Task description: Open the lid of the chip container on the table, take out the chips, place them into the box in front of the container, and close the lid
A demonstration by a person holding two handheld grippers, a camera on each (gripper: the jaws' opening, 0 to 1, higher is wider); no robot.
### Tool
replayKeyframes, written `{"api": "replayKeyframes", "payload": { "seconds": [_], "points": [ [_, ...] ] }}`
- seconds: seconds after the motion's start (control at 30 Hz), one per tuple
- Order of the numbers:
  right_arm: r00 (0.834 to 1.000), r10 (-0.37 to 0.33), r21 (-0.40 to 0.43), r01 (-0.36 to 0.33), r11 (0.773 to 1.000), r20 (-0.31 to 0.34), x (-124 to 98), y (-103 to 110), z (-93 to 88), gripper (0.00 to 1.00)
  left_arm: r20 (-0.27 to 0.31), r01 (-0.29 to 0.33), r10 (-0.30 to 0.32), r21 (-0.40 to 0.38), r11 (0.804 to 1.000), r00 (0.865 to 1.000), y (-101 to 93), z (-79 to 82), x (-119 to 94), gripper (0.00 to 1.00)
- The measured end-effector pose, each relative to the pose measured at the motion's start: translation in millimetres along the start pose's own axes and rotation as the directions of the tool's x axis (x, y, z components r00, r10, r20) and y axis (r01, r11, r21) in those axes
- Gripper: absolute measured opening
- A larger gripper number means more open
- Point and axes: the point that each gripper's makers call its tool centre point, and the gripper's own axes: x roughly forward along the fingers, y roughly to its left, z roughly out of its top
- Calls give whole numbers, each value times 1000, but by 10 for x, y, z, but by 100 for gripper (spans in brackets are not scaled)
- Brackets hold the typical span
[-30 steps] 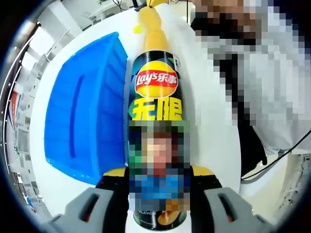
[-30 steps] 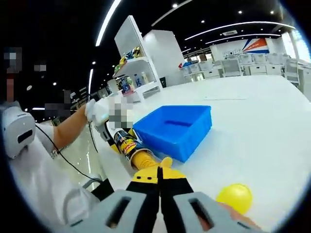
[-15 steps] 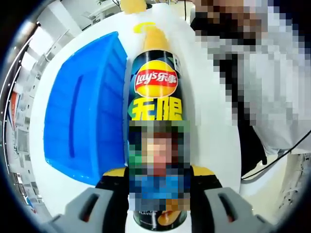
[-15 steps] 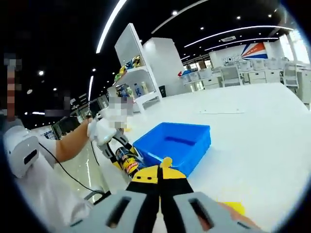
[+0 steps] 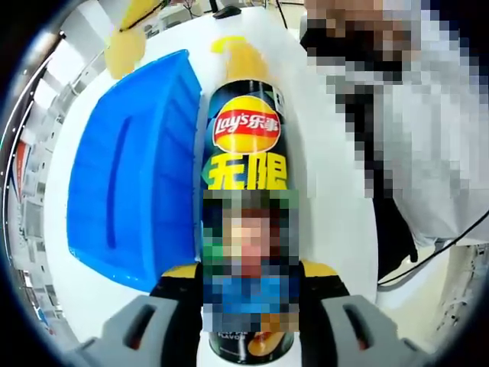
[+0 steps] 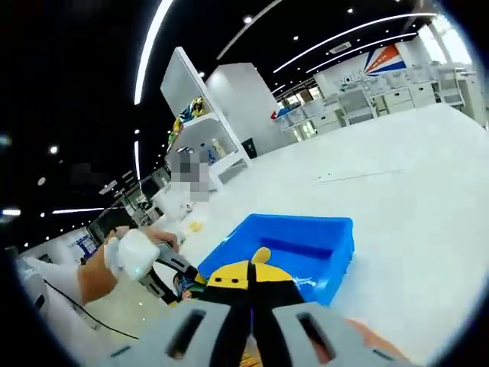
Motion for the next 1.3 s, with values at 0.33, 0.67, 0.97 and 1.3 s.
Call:
{"api": "replayKeyframes", "payload": {
  "seconds": [0.33, 0.67, 0.97, 1.3],
  "points": [
    [995, -48, 58, 53, 997, -86, 520, -219, -209, 1, -3, 28, -28, -20, 999, 1000, -46, -3, -1, 49],
    [978, -134, -63, 126, 990, -160, 673, -143, -398, 1, 10, 30, -29, -21, 999, 1000, -40, 21, 7, 50],
    [970, -168, -110, 151, 982, -173, 738, -135, -503, 1, -4, 34, -34, -19, 999, 999, -15, -5, 22, 50],
    [964, -184, -164, 153, 975, -191, 747, -140, -547, 1, -2, 34, -34, -20, 999, 999, -26, -17, 32, 50]
  ]
}}
